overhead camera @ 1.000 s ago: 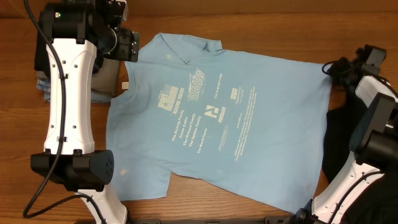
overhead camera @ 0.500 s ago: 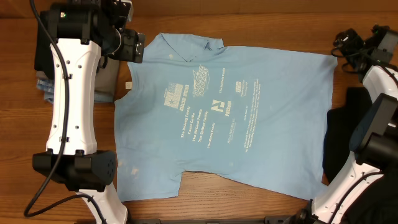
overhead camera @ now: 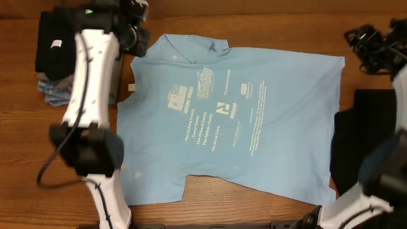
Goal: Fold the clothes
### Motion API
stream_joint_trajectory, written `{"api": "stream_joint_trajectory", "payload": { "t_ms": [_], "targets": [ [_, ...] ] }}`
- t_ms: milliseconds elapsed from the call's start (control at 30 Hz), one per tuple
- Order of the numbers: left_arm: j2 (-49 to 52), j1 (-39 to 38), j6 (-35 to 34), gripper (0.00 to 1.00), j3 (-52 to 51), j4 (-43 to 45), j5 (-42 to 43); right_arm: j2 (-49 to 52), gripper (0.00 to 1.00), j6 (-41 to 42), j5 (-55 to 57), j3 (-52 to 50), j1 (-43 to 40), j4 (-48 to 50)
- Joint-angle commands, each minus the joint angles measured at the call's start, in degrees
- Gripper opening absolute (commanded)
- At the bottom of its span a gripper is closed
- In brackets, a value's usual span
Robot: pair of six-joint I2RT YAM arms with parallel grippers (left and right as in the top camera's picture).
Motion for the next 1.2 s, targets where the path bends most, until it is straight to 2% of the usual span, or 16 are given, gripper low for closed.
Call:
{"api": "stream_joint_trajectory", "payload": {
  "t_ms": [0, 67, 100, 400, 600, 767, 933, 1067, 1167],
  "targets": [
    [9.2, -0.6, 2.1, 0.16, -1.3, -0.4, 0.2, -7.4, 0.84, -0.3, -2.9, 1.7, 2.8, -5.0],
    [13.0, -0.6, 1.9, 0.05, -1.3, -1.8, -0.5, -9.7, 0.84, -0.3, -2.9, 1.7, 4.0, -8.7],
    [14.4, -0.5, 1.8, 0.04, -1.3, -2.5, -0.5, -10.4, 0.84, -0.3, -3.0, 1.7, 4.3, -10.0],
    [22.9, 2.0, -1.8, 0.04, -1.3, -5.8, -4.6, -12.2, 0.84, -0.3, -2.9, 1.6, 5.8, -19.5],
    [24.6, 8.2, -7.0, 0.04, -1.4, -6.9, -8.9, -12.2, 0.84, -0.3, -2.9, 1.6, 5.8, -21.9],
    [24.0, 12.5, -6.4, 0.04, -0.7, -6.9, -1.7, -12.1, 0.84, -2.4, -1.7, 1.6, 6.0, -23.2],
    [22.9, 12.4, -2.6, 0.04, 0.7, -7.0, 5.9, -12.1, 0.85, -3.0, 0.5, 1.6, 6.5, -23.8],
    [21.0, 9.8, -1.2, 0.07, 1.6, -7.0, 6.6, -11.8, 0.91, -3.0, 7.9, 1.6, 6.5, -27.2],
    [18.9, 7.8, -0.4, 0.11, 3.0, -7.2, 6.4, -10.6, 0.92, -3.0, 12.3, 0.9, 6.5, -30.6]
  ]
}}
